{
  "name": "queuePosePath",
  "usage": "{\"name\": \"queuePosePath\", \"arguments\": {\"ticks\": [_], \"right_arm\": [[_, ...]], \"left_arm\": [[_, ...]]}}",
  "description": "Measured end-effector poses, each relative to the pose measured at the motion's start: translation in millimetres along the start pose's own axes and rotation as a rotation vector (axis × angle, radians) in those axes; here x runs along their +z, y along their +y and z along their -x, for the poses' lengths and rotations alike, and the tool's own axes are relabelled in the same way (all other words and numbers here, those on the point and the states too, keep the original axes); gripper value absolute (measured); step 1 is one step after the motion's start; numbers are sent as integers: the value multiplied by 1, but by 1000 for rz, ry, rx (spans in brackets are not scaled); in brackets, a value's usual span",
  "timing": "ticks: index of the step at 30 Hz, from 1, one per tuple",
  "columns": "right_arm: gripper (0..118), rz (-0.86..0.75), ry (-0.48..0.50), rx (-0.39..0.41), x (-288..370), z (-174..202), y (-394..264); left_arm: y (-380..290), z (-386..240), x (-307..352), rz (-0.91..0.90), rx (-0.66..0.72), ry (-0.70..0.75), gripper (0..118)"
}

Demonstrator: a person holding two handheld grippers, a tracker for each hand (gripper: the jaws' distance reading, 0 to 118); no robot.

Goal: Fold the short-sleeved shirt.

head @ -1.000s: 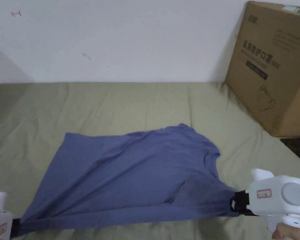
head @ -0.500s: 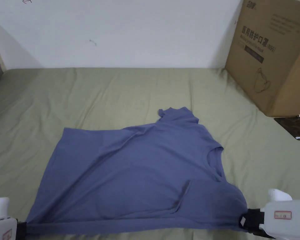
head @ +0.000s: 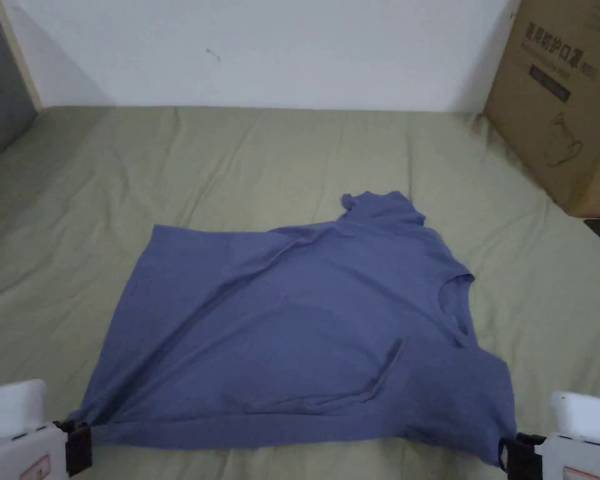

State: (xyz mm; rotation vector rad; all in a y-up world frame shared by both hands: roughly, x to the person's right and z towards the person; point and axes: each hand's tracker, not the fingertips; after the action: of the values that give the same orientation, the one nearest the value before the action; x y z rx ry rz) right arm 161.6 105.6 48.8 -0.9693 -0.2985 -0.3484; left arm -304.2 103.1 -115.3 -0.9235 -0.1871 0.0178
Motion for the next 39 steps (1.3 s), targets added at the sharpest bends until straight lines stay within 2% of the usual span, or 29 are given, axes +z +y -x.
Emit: {"name": "queuePosePath", "arguments": {"ticks": [2,4,8,11,13,15,16,17,18,20,21,22,23,24,27,29,30,31,32,33,34,36,38,39], "right_arm": [[4,-19,26,33,0,7,-11],[4,-13,25,16,-4,12,-15],[4,15,48,60,-16,20,-16],[4,28,56,55,-24,21,-14],[4,38,68,39,-28,19,-12],[4,36,73,38,-29,20,-12],[4,40,67,39,-30,20,-12],[4,42,61,44,-31,19,-12],[4,45,57,49,-32,19,-13],[4,58,49,51,-33,17,-13],[4,63,45,50,-34,15,-14],[4,68,40,47,-34,13,-15],[4,72,36,44,-35,11,-15],[4,75,32,38,-35,9,-16],[4,71,34,-11,-34,-2,-16],[4,64,84,-61,-33,-12,-13],[8,57,117,-85,-34,-17,-10],[23,62,133,-102,-35,-23,-6],[52,69,124,-109,-36,-28,-1],[94,75,108,-117,-39,-32,5],[104,78,87,-113,-43,-34,9],[104,11,48,-115,-46,-44,17],[103,41,24,-140,-55,-51,27],[98,90,46,-138,-61,-54,32]], "left_arm": [[-14,-1,-6,-5,-32,28,1],[-23,1,-15,27,-21,61,0],[-23,11,-17,36,24,55,0],[-12,16,-17,3,1,95,2],[-3,22,-22,-27,8,134,39],[7,27,-30,-10,19,129,93],[10,29,-36,10,35,121,103],[10,32,-43,21,42,108,101],[10,34,-50,24,45,105,89],[10,34,-62,56,56,130,44],[10,34,-66,66,56,133,33],[8,34,-69,80,54,110,33],[6,33,-71,90,74,84,6],[5,29,-69,87,85,83,6],[5,18,-67,84,-23,130,5],[7,15,-65,84,-23,125,5],[8,18,-64,84,-18,123,5],[9,19,-63,83,-11,118,5],[11,19,-61,82,-2,114,5],[13,18,-59,79,1,112,5],[13,18,-55,77,3,110,5],[16,16,-53,76,4,106,5],[16,14,-50,77,0,106,5],[16,12,-50,78,-4,108,5]]}}
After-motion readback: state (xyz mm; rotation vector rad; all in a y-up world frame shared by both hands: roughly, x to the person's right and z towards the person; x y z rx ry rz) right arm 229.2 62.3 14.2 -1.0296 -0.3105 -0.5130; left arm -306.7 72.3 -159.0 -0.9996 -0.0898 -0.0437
